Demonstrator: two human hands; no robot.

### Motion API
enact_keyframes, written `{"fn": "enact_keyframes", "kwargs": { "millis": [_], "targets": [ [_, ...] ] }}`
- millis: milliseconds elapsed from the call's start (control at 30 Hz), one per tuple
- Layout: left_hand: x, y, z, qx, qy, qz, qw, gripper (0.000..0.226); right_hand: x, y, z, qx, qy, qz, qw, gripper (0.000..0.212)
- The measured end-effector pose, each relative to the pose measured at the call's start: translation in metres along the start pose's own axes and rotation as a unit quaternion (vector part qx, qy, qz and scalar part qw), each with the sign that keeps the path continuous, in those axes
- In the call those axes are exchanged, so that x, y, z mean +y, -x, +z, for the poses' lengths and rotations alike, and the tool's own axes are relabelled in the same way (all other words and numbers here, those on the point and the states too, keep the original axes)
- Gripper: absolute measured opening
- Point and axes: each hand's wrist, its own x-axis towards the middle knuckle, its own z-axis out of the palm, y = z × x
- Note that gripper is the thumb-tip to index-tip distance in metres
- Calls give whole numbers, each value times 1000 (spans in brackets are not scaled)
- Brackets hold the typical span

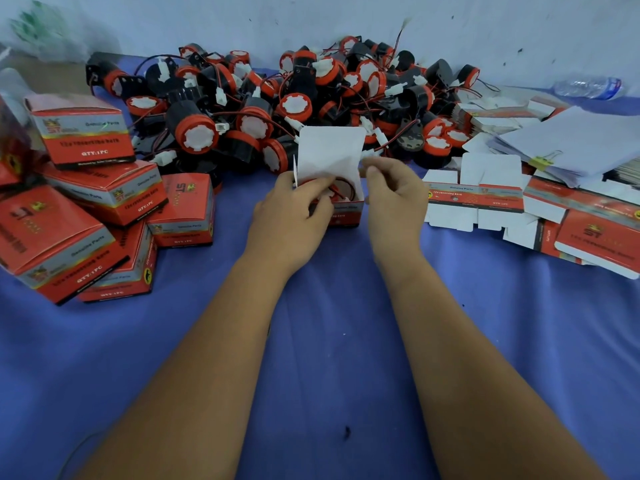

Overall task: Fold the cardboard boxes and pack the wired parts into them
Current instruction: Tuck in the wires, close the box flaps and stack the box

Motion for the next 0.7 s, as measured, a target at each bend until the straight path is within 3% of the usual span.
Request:
{"fn": "enact_keyframes", "kwargs": {
  "millis": [233,367,433,500,567,633,700],
  "targets": [
    [-1,1,1,6,10,9,1000,38,8,1,5,-88,85,-27,992,22],
    [0,1,-4,79,20,56,995,39,8,2,6,-107,70,-13,992,18],
    [5,2,-7,115,115,72,984,40,9,2,6,-110,68,-13,992,18],
    [8,-1,-13,156,350,21,923,33,10,3,7,-111,70,-15,991,17],
    [3,-8,-19,188,491,-88,846,24,10,3,8,-111,62,-16,992,15],
    [-5,-14,-21,160,509,-172,828,30,10,5,10,-122,48,-12,991,15],
    [-13,-19,-19,121,482,-191,847,30,8,8,12,-143,35,-7,989,17]
  ]
}}
